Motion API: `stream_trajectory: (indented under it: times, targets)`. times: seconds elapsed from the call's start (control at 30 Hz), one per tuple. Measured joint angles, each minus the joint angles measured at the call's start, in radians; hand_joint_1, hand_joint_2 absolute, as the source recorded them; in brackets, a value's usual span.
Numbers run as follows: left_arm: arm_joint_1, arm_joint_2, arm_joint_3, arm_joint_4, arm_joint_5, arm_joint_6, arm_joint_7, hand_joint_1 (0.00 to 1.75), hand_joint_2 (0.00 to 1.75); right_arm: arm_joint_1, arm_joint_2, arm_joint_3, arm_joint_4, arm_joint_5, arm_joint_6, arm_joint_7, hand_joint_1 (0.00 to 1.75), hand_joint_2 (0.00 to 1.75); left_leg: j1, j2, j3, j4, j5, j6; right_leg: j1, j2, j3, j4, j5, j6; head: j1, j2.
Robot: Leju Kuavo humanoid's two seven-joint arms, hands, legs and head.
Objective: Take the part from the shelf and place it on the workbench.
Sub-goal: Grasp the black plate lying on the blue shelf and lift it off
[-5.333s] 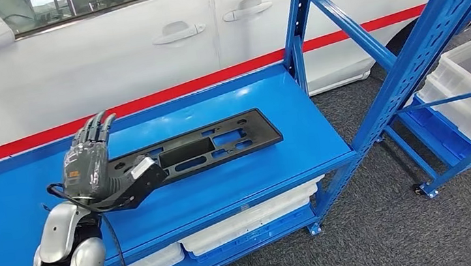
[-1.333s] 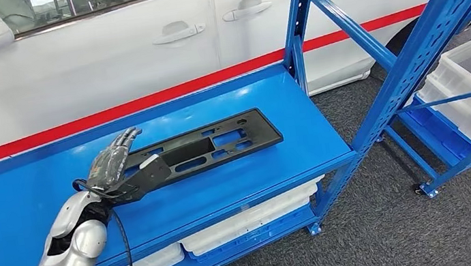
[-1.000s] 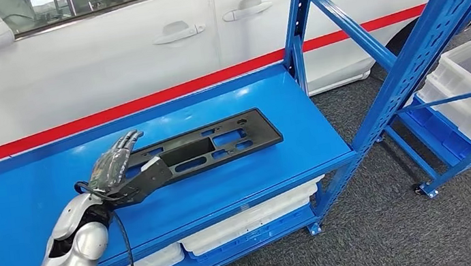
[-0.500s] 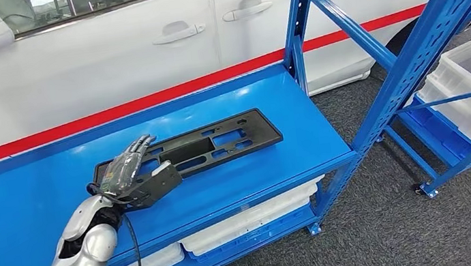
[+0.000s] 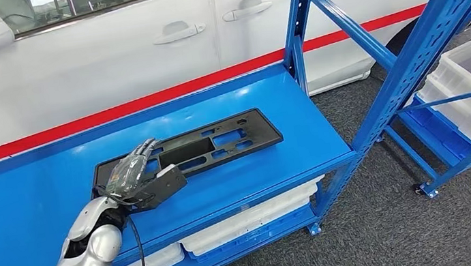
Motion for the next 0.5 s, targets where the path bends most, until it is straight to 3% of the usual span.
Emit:
stream_trajectory:
  times: [0.5]
  targets:
    - [-0.002,0.002,-0.012,0.068,-0.051,0.012,0.031,0.0,1.75,-0.002,0.0,0.011,0.0,0.003,0.002,0.008,0.0,0.0,0.0,0.0,0.0,0.0,0.0,0.0,0.0,0.0,0.0,0.0,0.0,0.0,0.0,0.0]
